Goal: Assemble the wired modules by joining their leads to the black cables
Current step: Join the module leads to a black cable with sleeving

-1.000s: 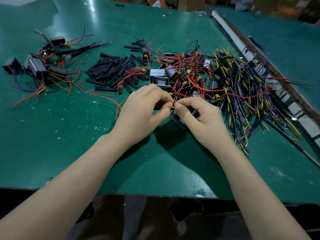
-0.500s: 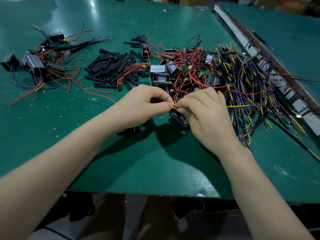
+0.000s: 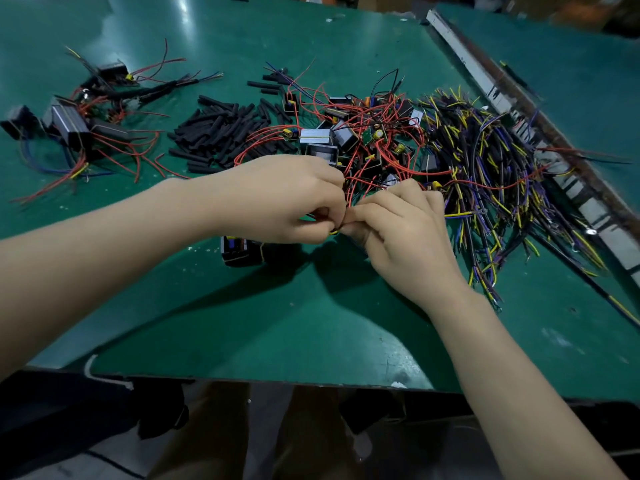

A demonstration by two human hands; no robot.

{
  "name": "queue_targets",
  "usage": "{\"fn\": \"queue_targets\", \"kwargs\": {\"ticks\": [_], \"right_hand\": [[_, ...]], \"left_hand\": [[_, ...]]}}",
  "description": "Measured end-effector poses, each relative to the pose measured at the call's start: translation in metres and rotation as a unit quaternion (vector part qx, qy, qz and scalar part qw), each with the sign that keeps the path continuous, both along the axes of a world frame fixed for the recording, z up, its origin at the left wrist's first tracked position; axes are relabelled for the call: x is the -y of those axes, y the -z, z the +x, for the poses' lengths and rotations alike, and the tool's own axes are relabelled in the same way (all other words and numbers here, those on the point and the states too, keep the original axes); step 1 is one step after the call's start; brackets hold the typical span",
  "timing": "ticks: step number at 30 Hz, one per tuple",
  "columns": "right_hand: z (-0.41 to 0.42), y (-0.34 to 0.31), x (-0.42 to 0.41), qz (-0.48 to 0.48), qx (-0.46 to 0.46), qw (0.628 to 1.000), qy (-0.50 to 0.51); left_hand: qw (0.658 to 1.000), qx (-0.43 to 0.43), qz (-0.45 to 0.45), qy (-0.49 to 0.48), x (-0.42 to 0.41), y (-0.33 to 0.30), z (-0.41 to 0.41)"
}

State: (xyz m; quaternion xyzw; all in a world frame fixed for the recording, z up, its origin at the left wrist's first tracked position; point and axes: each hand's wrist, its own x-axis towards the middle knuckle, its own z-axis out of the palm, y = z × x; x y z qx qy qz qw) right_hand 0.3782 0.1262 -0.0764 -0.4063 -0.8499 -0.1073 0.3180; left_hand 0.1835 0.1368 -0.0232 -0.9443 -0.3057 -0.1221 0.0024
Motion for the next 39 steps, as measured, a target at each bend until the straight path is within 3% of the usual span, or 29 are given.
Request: {"fn": "queue_targets", "kwargs": {"ticks": [8, 29, 39], "right_hand": [[-0.002, -0.004, 0.002, -0.003, -0.072, 0.997, -0.014], [-0.001, 0.003, -0.003, -0.062, -0.125, 0.989, -0.043], [0.0, 0.002, -0.006, -0.052, -0.135, 0.987, -0.069]], "left_hand": [[0.96, 0.178, -0.2, -0.086, -0.004, 0.01, -0.009], [0.912, 0.291, -0.21, -0.198, 0.019, 0.03, -0.061], [0.935, 0.266, -0.132, -0.193, 0.011, 0.019, -0.029]]}}
